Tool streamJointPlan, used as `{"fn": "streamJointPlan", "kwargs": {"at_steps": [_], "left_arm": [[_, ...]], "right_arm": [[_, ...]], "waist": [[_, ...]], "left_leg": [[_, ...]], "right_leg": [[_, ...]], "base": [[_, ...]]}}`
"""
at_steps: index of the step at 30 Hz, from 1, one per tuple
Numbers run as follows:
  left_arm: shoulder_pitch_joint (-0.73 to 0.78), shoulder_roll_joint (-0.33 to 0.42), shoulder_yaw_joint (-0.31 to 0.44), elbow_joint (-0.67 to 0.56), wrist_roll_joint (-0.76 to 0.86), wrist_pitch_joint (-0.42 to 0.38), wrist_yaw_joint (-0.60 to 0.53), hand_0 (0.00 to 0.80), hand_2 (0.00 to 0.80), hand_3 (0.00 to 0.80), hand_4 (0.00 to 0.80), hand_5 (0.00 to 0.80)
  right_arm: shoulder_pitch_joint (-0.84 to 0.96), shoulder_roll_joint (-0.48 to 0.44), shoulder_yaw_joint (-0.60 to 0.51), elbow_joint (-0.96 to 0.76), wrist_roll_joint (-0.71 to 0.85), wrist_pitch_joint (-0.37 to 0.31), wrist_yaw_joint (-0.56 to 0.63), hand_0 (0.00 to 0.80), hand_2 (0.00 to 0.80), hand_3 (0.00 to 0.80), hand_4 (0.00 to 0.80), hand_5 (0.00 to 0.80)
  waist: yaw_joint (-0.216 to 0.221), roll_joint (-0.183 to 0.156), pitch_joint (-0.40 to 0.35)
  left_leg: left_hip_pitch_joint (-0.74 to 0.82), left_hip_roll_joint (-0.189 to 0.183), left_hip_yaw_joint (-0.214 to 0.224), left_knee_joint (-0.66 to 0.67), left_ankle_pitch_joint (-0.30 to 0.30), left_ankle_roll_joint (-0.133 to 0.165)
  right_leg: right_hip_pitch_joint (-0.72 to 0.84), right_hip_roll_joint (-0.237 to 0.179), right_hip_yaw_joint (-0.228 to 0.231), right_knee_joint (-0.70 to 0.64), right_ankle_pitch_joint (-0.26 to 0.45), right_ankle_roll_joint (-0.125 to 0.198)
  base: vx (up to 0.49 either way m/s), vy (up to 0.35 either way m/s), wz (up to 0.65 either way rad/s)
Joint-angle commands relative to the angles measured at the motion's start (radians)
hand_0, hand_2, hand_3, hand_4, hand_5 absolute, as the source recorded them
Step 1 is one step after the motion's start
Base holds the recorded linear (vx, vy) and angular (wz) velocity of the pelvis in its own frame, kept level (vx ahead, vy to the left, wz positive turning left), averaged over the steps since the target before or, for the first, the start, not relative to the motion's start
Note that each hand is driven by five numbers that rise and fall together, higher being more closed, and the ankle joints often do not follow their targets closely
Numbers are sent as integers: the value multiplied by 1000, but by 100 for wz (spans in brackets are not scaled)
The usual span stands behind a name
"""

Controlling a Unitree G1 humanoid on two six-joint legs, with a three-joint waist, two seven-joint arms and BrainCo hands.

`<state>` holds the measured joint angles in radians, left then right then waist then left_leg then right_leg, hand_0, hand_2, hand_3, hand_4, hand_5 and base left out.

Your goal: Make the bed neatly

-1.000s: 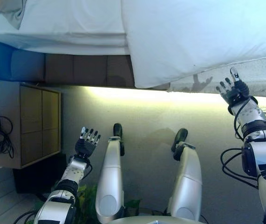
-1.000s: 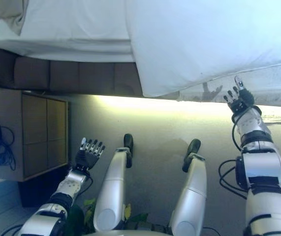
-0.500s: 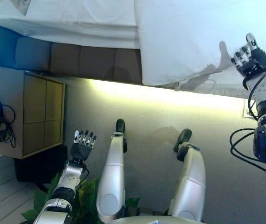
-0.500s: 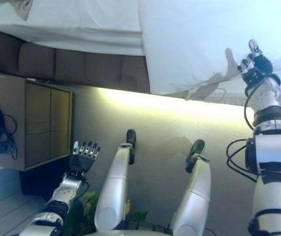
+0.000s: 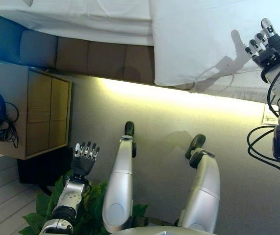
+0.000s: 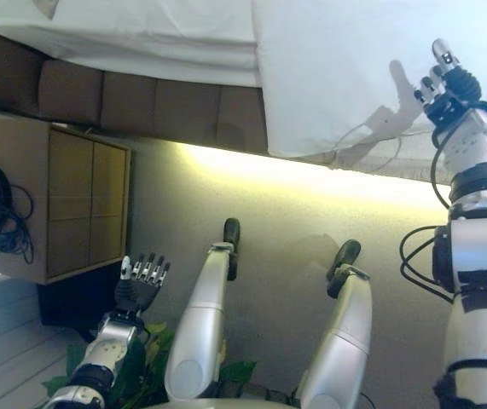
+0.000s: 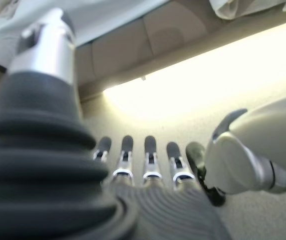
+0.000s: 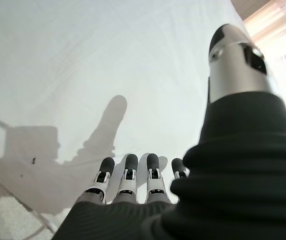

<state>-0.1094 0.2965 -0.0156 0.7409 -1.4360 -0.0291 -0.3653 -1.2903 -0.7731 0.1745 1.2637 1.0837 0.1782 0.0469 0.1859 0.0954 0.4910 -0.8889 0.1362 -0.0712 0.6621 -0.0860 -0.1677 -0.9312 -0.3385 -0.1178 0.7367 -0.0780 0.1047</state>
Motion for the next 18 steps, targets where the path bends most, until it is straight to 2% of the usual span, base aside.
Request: {"fn": "streamJointPlan", "kwargs": {"at_steps": [1, 6, 7, 9, 13, 15, 18], "left_arm": [[28, 25, -7, -4, 10, -32, -36, 0, 0, 0, 0, 0], [-2, 20, -32, 20, 26, -79, -28, 0, 0, 0, 0, 0], [-9, 22, -37, 21, 33, -89, -19, 0, 0, 0, 0, 0], [-25, 34, -44, 31, 73, -95, 21, 0, 0, 0, 0, 0], [-28, 59, -67, 87, 217, -96, 110, 0, 0, 0, 0, 0], [-18, 79, -77, 156, 355, -88, 168, 0, 0, 0, 0, 0], [-25, 135, -85, 269, 500, -43, 181, 0, 0, 0, 0, 0]], "right_arm": [[7, -43, -2, -21, 35, -8, 12, 0, 0, 0, 0, 0], [124, 2, -58, -23, 43, -33, 35, 0, 0, 0, 0, 0], [153, 15, -71, -27, 52, -47, 43, 0, 0, 0, 0, 0], [216, 43, -92, -36, 67, -75, 70, 0, 0, 0, 0, 0], [354, 103, -146, -75, 100, -132, 113, 0, 0, 0, 0, 0], [450, 138, -177, -102, 85, -153, 127, 0, 0, 0, 0, 0], [592, 185, -204, -134, 100, -185, 119, 0, 0, 0, 0, 0]], "waist": [[8, 30, 1], [-15, 25, 0], [-19, 22, 4], [-30, 18, -4], [-47, 15, -41], [-50, 13, -77], [-49, 3, -122]], "left_leg": [[2, 10, -10, -40, 36, 69], [93, 24, 16, -108, 47, 58], [108, 22, 27, -129, 75, 61], [163, 26, 50, -163, 80, 58], [293, 26, 88, -248, 94, 57], [381, 12, 107, -320, 107, 58], [511, -7, 128, -424, 126, 63]], "right_leg": [[15, 4, 17, -47, 25, -12], [97, 10, 0, -128, 44, 1], [115, 9, -11, -160, 75, -5], [173, 7, -24, -207, 87, 4], [299, -1, -44, -304, 109, 28], [391, -11, -57, -378, 125, 43], [533, -32, -91, -474, 159, 59]], "base": [[-32, 39, -2], [-21, 15, -2], [-91, 18, -7], [-38, 13, -11], [51, 34, -11], [75, 17, -16], [106, -77, 5]]}}
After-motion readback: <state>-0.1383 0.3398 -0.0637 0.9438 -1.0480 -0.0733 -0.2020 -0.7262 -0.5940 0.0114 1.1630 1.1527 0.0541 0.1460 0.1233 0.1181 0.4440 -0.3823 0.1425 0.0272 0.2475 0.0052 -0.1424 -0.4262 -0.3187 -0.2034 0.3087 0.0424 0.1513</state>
